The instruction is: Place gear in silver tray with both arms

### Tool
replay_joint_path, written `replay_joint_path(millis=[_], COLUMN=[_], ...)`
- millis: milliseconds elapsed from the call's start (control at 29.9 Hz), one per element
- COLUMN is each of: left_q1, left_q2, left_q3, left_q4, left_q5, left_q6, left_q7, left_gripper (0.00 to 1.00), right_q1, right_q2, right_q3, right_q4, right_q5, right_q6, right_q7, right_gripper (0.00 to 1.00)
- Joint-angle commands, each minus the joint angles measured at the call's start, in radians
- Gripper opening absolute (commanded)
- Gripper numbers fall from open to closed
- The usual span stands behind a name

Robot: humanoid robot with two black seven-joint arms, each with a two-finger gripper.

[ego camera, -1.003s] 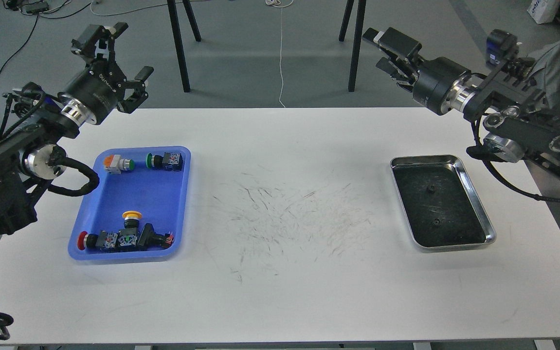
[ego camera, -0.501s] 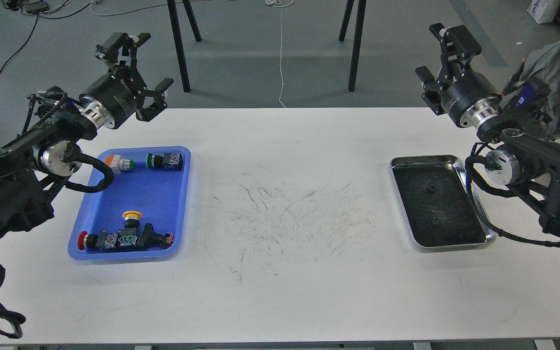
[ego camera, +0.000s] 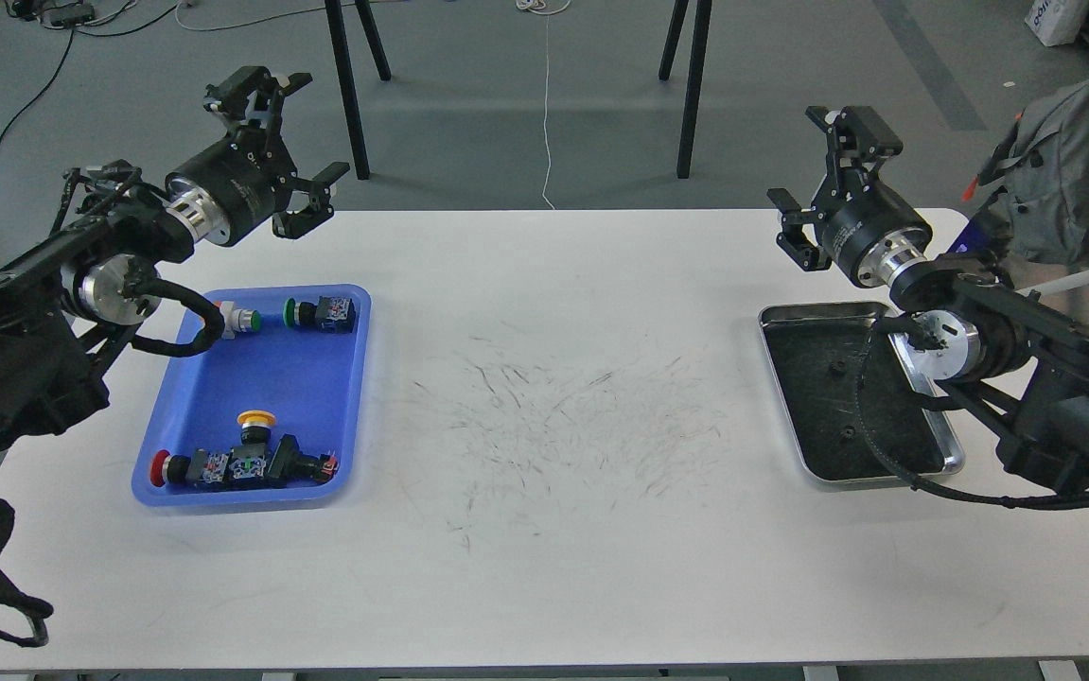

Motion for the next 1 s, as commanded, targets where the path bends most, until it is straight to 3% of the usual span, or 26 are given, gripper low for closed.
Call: replay_joint_path(millis=[0,201,535,969], left_q1=[-0.001,0.0,0.017,0.054], left_q2=[-0.005,-0.002,-0.025,-0.02], left_q3=[0.005,-0.011,-0.106,-0.1], left_q4=[0.009,0.007,0.011,-0.002], left_q5=[0.001,-0.012,-0.019,-0.009], left_q6=[0.0,0.0,0.009,0.022], left_q7=[-0.002,0.0,-0.063,-0.065], left_gripper=[1.0,1.0,1.0,1.0], right_q1=[0.003,0.006,0.003,-0.015], right_q2=[0.021,0.069,0.086,0.099], right_q3=[0.048,0.095,0.155,0.148], right_q4=[-0.038,-0.071,-0.066,-0.069], right_q5=[0.003,0.003,0.055,0.068], right_q6=[-0.009,-0.073,-0.083,-0.086], right_q7=[-0.002,-0.001,-0.004,-0.002], right_gripper=[0.98,0.99,0.99,0.99])
